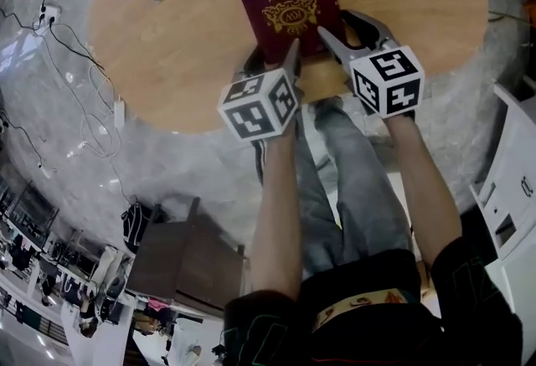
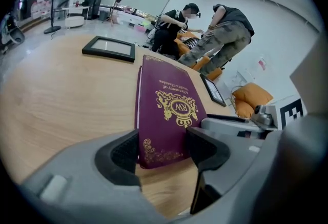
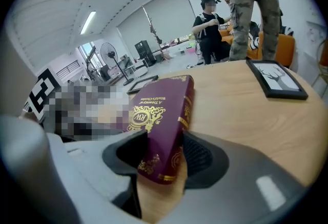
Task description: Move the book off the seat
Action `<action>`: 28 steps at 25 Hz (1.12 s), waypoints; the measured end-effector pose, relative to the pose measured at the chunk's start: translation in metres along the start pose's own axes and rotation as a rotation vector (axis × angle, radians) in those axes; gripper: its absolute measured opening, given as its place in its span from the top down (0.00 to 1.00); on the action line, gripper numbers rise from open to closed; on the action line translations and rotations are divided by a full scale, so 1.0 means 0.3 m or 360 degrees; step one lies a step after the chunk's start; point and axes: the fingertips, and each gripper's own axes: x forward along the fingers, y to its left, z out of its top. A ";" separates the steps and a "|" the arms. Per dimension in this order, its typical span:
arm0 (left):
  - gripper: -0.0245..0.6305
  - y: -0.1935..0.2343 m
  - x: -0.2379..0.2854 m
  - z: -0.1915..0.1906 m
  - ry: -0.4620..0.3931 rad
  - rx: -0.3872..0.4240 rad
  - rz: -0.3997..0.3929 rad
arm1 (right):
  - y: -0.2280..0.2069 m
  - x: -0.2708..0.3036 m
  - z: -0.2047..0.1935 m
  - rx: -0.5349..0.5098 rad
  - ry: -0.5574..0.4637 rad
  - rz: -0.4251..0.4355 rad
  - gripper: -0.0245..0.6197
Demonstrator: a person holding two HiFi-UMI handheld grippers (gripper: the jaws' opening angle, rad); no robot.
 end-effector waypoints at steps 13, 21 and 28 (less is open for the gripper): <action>0.71 0.052 -0.046 0.027 0.0073 0.0097 -0.0093 | -0.002 -0.004 -0.011 0.0079 0.0226 -0.0247 0.64; 0.95 0.049 -0.334 0.294 -0.0231 0.0114 -0.0252 | 0.166 -0.154 0.141 0.0208 0.0040 -0.0139 0.84; 0.95 -0.112 -0.617 0.545 -0.0557 0.0188 -0.0510 | 0.370 -0.298 0.429 0.0255 -0.0205 0.0179 0.96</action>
